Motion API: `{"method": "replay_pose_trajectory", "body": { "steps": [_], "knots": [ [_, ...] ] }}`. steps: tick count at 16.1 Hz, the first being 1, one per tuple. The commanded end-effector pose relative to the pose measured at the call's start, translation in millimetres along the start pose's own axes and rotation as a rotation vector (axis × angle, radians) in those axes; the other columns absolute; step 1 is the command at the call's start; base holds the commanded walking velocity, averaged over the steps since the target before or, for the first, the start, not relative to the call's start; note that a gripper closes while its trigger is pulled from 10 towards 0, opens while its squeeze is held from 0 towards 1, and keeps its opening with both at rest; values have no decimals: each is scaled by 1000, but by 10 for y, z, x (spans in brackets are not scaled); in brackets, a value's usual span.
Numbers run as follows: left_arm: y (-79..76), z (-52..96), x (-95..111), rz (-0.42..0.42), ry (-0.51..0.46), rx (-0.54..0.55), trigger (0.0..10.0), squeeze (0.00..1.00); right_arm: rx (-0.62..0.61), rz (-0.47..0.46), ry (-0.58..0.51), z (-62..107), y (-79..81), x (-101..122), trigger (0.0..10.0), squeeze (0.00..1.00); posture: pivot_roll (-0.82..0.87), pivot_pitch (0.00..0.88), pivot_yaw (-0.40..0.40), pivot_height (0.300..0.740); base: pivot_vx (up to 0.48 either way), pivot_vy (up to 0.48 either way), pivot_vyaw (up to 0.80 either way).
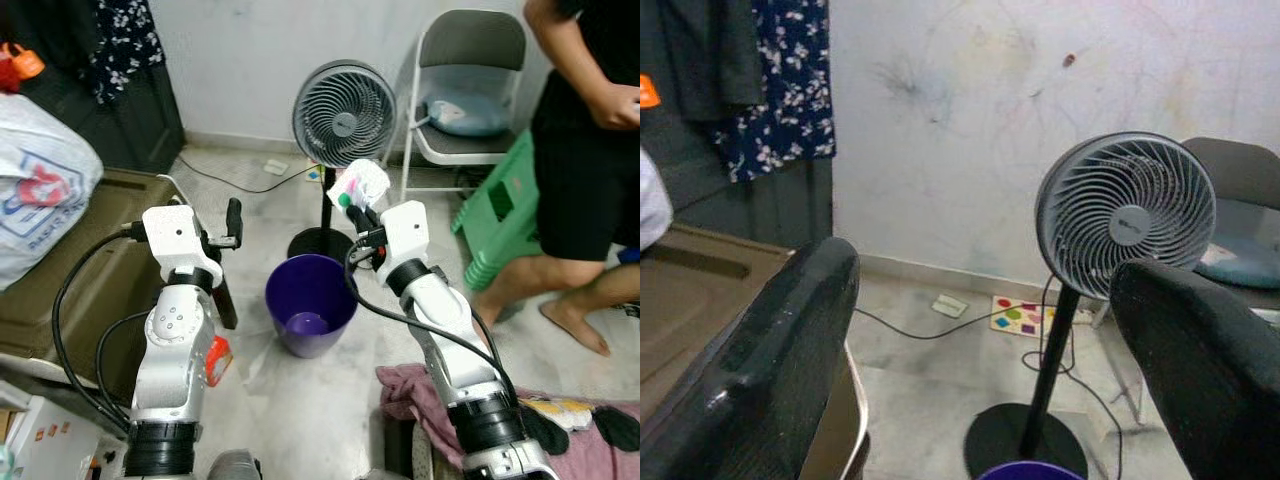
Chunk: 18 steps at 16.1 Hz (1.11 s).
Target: Clean up the room
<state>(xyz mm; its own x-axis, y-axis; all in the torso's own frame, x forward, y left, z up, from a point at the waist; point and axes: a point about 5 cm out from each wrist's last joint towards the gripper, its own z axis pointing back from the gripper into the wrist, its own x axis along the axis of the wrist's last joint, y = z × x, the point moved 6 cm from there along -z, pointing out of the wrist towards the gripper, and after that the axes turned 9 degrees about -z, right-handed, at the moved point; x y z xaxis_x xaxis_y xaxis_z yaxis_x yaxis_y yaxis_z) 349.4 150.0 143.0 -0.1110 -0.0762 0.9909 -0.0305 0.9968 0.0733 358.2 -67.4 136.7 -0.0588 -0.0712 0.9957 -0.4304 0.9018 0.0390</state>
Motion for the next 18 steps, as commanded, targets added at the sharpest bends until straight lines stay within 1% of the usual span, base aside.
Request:
{"method": "replay_pose_trajectory", "body": {
  "steps": [1,4,7,10,13,18],
  "knots": [
    [9,2,-26,-5,12,4,10000,0,4,10,-25,-26,14,69,10000,0,41,5,-40,740,0,0,800],
    [-12,-3,-6,-6,6,-16,10000,0,-1,2,-28,-36,12,77,10000,0,41,5,-40,740,0,0,677],
    [-59,-8,19,-2,-12,-41,10000,0,-2,9,-24,-30,-6,68,10000,0,36,0,-37,740,0,0,0],
    [-69,-2,14,0,-10,-42,10000,0,2,17,-25,-34,0,70,10000,0,35,0,-39,740,0,0,729],
    [-93,-3,41,4,-26,-58,10000,0,-5,6,-29,-50,-15,82,10000,0,37,0,-42,740,294,0,0],
    [-85,-7,40,8,-27,-55,10000,0,-7,6,-30,-52,-17,83,10000,0,35,0,-44,740,339,0,0]
  ]
}}
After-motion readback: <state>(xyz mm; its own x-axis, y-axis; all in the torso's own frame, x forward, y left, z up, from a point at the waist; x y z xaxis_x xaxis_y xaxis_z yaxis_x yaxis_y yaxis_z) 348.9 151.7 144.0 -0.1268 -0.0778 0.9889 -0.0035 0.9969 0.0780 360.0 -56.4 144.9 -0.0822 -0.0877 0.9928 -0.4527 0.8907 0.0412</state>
